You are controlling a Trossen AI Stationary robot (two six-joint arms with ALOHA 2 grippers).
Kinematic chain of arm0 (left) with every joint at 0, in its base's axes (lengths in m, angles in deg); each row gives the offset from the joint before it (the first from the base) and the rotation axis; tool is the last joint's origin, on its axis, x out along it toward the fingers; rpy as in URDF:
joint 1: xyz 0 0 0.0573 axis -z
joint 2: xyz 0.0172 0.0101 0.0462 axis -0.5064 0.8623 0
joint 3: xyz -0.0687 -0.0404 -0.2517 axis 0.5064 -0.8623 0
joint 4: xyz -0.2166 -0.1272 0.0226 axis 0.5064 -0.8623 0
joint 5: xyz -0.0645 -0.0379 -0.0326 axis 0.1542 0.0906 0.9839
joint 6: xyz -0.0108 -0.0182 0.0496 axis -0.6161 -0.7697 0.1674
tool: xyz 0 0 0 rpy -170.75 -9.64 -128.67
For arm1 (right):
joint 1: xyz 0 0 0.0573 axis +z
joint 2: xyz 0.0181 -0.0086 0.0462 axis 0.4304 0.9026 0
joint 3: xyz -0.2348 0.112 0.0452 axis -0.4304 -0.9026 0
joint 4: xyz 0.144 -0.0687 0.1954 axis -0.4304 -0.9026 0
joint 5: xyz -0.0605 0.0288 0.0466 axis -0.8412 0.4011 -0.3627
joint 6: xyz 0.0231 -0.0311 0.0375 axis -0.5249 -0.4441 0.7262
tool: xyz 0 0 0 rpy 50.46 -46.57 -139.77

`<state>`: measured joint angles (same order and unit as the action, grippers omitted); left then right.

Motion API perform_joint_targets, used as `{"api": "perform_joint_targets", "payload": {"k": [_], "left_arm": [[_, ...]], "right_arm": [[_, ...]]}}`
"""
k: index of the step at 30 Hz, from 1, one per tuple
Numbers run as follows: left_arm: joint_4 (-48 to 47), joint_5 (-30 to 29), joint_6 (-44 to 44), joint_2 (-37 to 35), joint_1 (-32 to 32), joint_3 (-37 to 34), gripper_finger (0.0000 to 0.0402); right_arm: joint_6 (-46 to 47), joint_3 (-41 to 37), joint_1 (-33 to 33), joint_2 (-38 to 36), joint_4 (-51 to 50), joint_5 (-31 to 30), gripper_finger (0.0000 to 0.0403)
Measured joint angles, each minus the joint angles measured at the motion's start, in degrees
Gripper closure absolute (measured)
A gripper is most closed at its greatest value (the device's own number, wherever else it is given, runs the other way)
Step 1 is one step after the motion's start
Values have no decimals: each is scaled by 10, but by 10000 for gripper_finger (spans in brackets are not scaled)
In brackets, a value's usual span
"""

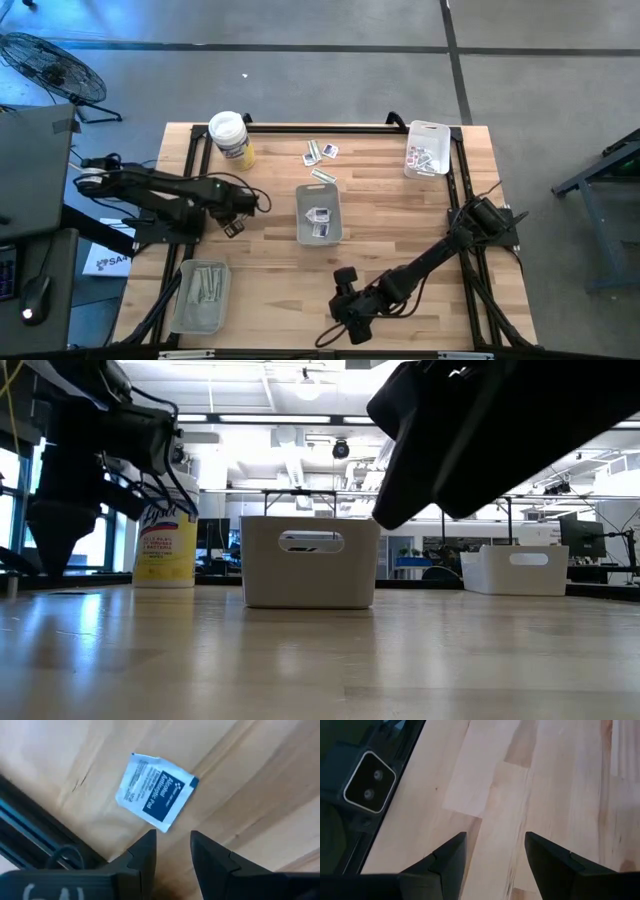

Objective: Pick & Place First Aid Supplies
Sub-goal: Put the blue pad into the middle gray bin

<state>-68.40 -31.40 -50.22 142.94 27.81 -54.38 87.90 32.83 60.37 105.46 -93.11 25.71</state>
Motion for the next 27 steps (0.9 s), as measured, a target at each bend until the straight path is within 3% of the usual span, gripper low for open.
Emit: {"api": "perform_joint_targets", "payload": {"k": [8,17,27], "left_arm": [[1,56,40,48,-30,5,285],[-20,13,65,137,-30,35,285],[-27,9,63,199,-46,38,286]], "right_arm": [[4,0,0,0,3,-10,207],[1,0,-1,0,3,-9,207],[2,0,-1,0,3,-9,207]]}}
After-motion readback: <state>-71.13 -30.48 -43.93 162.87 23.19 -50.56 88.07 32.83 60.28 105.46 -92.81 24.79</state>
